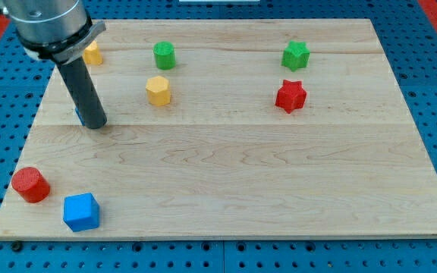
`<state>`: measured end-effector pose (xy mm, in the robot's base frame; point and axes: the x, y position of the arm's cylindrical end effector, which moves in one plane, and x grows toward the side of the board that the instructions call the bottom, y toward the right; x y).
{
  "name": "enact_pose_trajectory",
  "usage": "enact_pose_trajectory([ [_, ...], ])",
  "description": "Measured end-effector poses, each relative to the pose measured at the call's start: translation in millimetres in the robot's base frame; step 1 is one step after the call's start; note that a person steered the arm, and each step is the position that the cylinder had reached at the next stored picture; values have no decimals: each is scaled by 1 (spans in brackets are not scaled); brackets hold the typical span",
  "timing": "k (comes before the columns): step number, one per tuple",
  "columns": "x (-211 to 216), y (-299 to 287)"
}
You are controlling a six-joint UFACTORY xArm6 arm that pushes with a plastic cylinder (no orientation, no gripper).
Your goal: Push the blue cube towards the bottom center of the board
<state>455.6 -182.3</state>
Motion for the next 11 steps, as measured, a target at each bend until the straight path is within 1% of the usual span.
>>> enact_pose_trajectory([
  [1,-8,-5],
  [2,-36,-38],
  [3,-38,-47],
  [4,-17,-9],
  [6,31,-121],
  [7,141,-121],
  [8,160,-107],
  [9,147,-35],
  [10,149,31],
  [11,149,69],
])
